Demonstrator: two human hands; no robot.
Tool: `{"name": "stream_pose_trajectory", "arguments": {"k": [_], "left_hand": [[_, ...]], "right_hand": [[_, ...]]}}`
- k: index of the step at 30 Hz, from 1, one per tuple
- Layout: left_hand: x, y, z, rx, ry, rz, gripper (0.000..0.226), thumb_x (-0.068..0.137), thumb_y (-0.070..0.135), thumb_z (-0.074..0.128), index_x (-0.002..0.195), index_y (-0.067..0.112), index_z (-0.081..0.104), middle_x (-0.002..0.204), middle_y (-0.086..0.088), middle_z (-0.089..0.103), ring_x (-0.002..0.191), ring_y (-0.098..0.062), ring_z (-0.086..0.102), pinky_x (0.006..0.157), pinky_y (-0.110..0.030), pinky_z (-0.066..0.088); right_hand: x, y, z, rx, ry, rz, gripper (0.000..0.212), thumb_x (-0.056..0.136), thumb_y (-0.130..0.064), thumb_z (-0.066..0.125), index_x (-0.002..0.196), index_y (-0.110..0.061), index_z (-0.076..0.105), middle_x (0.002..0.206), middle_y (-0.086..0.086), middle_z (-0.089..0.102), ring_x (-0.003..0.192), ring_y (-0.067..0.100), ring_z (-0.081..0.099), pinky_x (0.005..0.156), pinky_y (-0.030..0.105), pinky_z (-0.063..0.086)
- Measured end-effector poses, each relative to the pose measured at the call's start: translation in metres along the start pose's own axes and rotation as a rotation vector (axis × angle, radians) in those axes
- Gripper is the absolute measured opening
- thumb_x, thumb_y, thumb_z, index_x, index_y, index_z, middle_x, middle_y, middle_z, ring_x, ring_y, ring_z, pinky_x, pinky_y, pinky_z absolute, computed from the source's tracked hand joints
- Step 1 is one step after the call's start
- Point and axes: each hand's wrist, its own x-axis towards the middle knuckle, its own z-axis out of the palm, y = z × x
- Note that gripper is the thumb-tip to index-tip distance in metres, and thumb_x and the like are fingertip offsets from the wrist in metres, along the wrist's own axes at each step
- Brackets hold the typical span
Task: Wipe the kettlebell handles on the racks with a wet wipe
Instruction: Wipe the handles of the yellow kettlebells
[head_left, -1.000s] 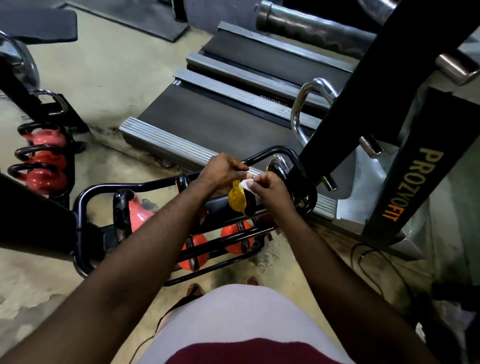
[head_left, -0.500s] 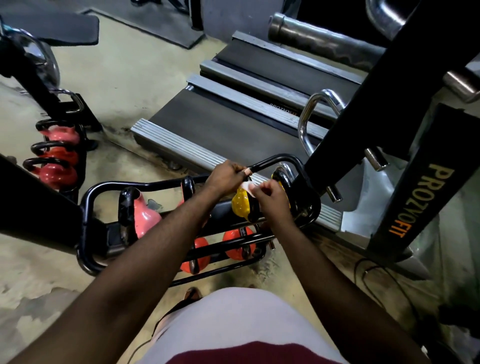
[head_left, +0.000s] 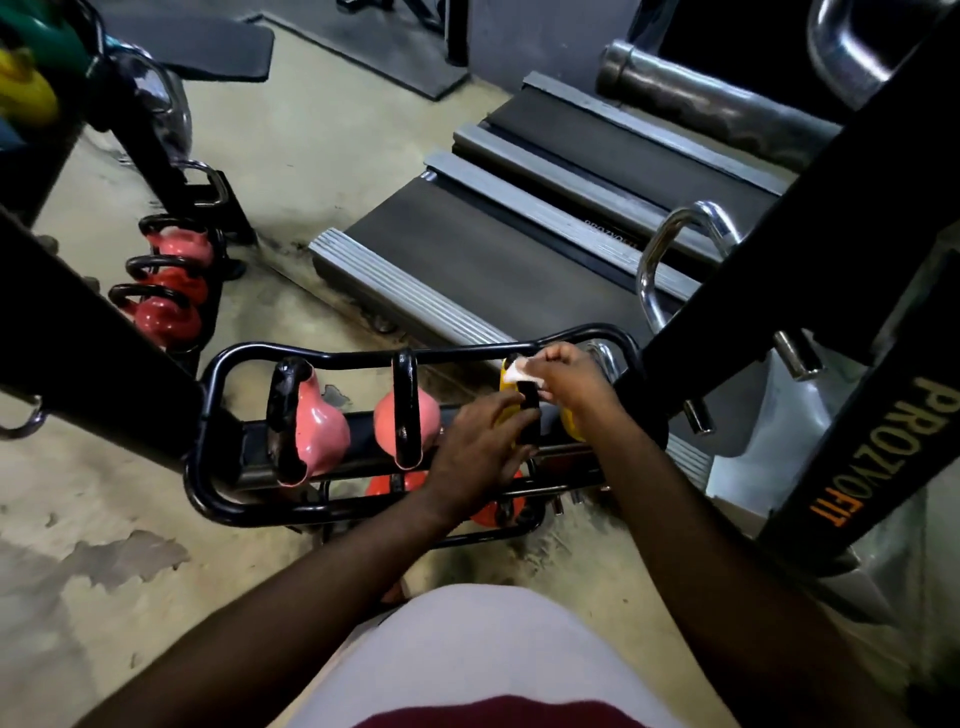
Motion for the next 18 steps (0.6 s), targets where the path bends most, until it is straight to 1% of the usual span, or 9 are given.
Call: {"name": "stream_pose_trajectory", "arguments": {"k": [3,4,6,9,11,12,14,16,18], "left_hand": [[0.003,-0.006,0.003,0.035,-0.004,0.092,0.033,0.085,0.032,0.066,0.115,0.017,0.066,0.129,-0.010,0.057,0.116,-0.025,0.053,0.094,-0.041,0.049],[0.005,-0.010,0.002,0.038,-0.005,0.099,0.032,0.084,0.030,0.068,0.113,0.017,0.067,0.129,-0.011,0.057,0.117,-0.026,0.054,0.094,-0.042,0.049],[0.008,-0.015,-0.001,0.062,-0.021,0.081,0.033,0.085,0.030,0.069,0.115,0.017,0.067,0.132,-0.011,0.057,0.120,-0.027,0.054,0.098,-0.042,0.047],[0.007,-0.016,0.000,0.103,-0.050,0.072,0.035,0.086,0.032,0.067,0.119,0.019,0.067,0.135,-0.011,0.056,0.124,-0.027,0.053,0.101,-0.041,0.043],[0.004,-0.016,0.002,0.095,-0.069,0.065,0.036,0.085,0.033,0.069,0.119,0.020,0.068,0.135,-0.010,0.056,0.124,-0.027,0.053,0.101,-0.041,0.043],[0.004,-0.016,0.001,0.090,-0.079,0.063,0.036,0.085,0.034,0.069,0.119,0.021,0.068,0.136,-0.009,0.056,0.124,-0.026,0.053,0.101,-0.040,0.042],[0.008,-0.015,-0.001,0.100,-0.105,0.056,0.036,0.086,0.039,0.064,0.119,0.025,0.068,0.136,-0.006,0.057,0.123,-0.024,0.053,0.099,-0.039,0.040],[0.015,-0.013,-0.006,0.128,-0.120,0.035,0.038,0.087,0.045,0.055,0.118,0.028,0.069,0.133,-0.002,0.058,0.118,-0.023,0.055,0.095,-0.039,0.041],[0.017,-0.011,-0.009,0.163,-0.122,0.015,0.041,0.087,0.047,0.047,0.118,0.030,0.068,0.129,0.000,0.059,0.111,-0.024,0.056,0.090,-0.040,0.042]], "right_hand": [[-0.012,0.012,-0.010,-0.134,-0.048,-0.064,0.027,0.073,-0.029,0.082,0.073,-0.019,0.056,0.068,0.007,0.060,0.059,0.020,0.053,0.055,0.033,0.045],[-0.008,0.009,-0.009,-0.141,-0.066,-0.071,0.029,0.072,-0.031,0.082,0.074,-0.019,0.056,0.068,0.009,0.059,0.058,0.022,0.053,0.052,0.034,0.045],[0.011,-0.007,0.002,-0.205,-0.051,-0.075,0.028,0.077,-0.028,0.081,0.074,-0.017,0.055,0.065,0.005,0.057,0.056,0.018,0.051,0.048,0.029,0.045],[0.045,-0.024,0.020,-0.403,-0.012,-0.100,0.030,0.073,-0.033,0.082,0.073,-0.019,0.056,0.064,0.001,0.057,0.061,0.018,0.055,0.058,0.031,0.045],[0.055,-0.025,0.025,-0.500,-0.036,-0.058,0.031,0.072,-0.035,0.083,0.072,-0.020,0.056,0.070,0.001,0.061,0.068,0.019,0.059,0.065,0.033,0.048],[0.056,-0.029,0.025,-0.574,-0.058,-0.058,0.032,0.073,-0.035,0.084,0.072,-0.021,0.055,0.072,0.000,0.060,0.069,0.018,0.058,0.066,0.033,0.048],[0.056,-0.039,0.024,-0.814,-0.121,-0.142,0.033,0.074,-0.032,0.084,0.071,-0.021,0.053,0.073,-0.002,0.058,0.072,0.017,0.056,0.067,0.031,0.044],[0.054,-0.052,0.028,-1.139,-0.189,-0.294,0.028,0.075,-0.031,0.082,0.073,-0.023,0.056,0.078,-0.002,0.060,0.080,0.019,0.061,0.070,0.030,0.046],[0.048,-0.058,0.042,-1.422,-0.216,-0.450,0.022,0.076,-0.030,0.078,0.074,-0.025,0.057,0.087,-0.001,0.063,0.091,0.021,0.063,0.081,0.033,0.049]]}}
